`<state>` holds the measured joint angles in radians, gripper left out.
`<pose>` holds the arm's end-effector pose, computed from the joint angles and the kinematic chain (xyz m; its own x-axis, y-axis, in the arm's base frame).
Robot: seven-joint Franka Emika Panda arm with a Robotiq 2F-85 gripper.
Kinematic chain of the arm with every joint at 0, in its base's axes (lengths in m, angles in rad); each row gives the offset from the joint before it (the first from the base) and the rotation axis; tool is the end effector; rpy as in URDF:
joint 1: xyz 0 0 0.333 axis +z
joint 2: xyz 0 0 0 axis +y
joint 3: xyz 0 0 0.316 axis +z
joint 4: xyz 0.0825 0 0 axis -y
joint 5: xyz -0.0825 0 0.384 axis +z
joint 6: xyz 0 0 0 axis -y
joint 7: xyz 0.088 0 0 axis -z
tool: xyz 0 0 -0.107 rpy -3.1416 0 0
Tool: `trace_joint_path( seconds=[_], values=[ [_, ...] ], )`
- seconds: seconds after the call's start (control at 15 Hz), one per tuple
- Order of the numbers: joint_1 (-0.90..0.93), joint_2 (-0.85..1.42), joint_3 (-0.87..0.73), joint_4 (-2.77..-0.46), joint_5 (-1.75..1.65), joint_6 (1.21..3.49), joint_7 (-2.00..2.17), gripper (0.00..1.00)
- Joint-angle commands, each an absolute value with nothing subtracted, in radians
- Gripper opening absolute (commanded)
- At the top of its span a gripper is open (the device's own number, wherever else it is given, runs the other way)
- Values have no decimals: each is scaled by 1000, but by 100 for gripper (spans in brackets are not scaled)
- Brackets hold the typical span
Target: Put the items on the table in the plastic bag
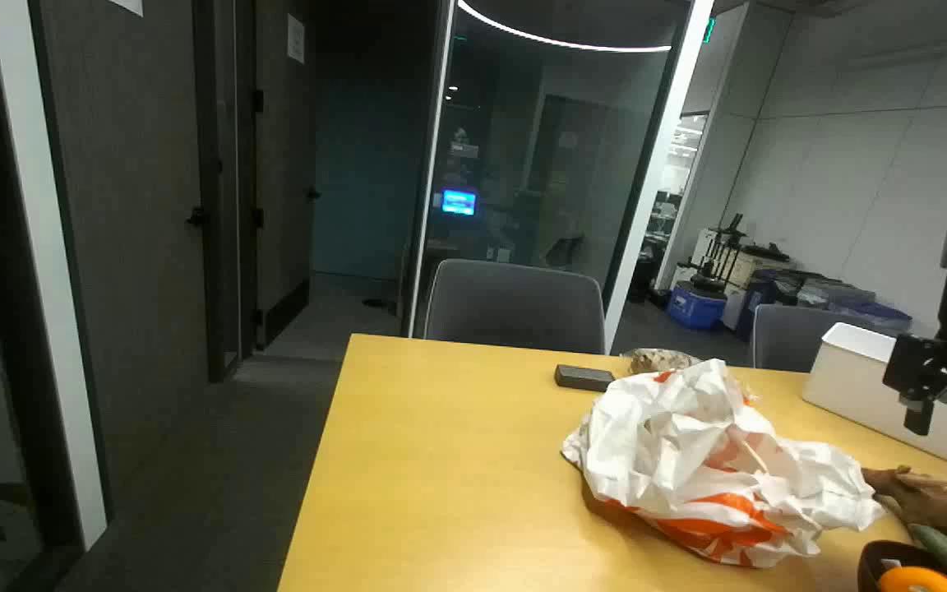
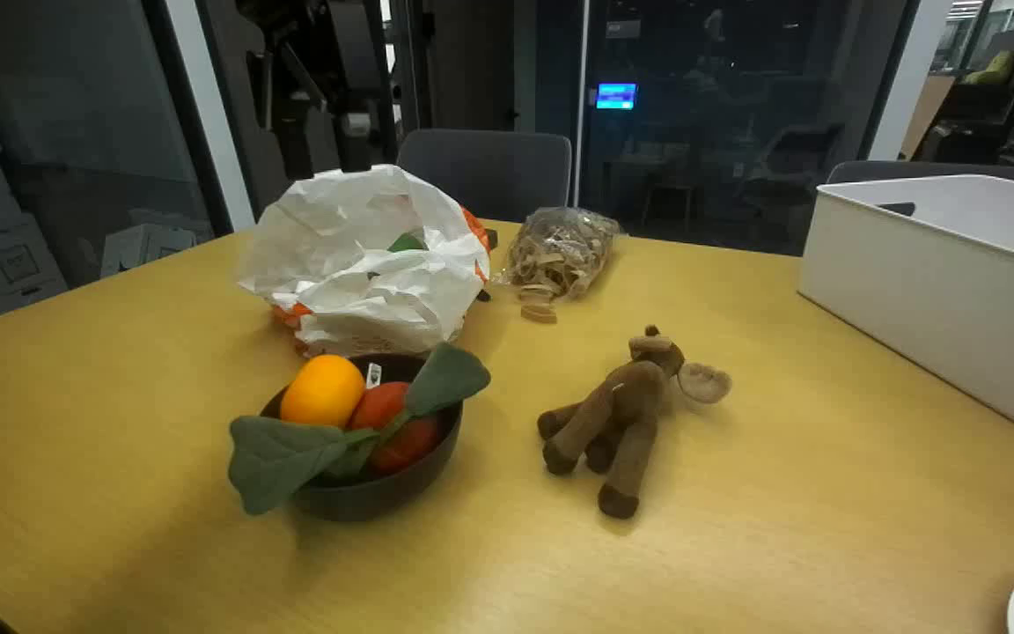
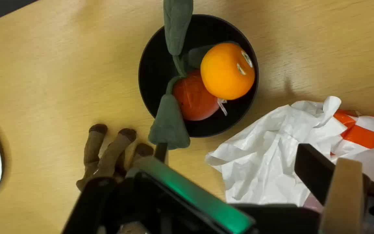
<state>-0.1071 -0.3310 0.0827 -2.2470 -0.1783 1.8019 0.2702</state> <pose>0.4400 -0.0234 0.4912 0.9653 -0.2533 -0.0635 -0.2343 -0.9474 0.2180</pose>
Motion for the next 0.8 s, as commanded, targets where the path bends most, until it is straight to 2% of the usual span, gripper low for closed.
trace_joint_path(
  seconds=[0.0, 0.73],
  values=[
    [-86, -330, 64, -2242, -184, 1799, 275, 100],
    [-83, -326, 65, -2233, -185, 1794, 274, 100]
  ],
)
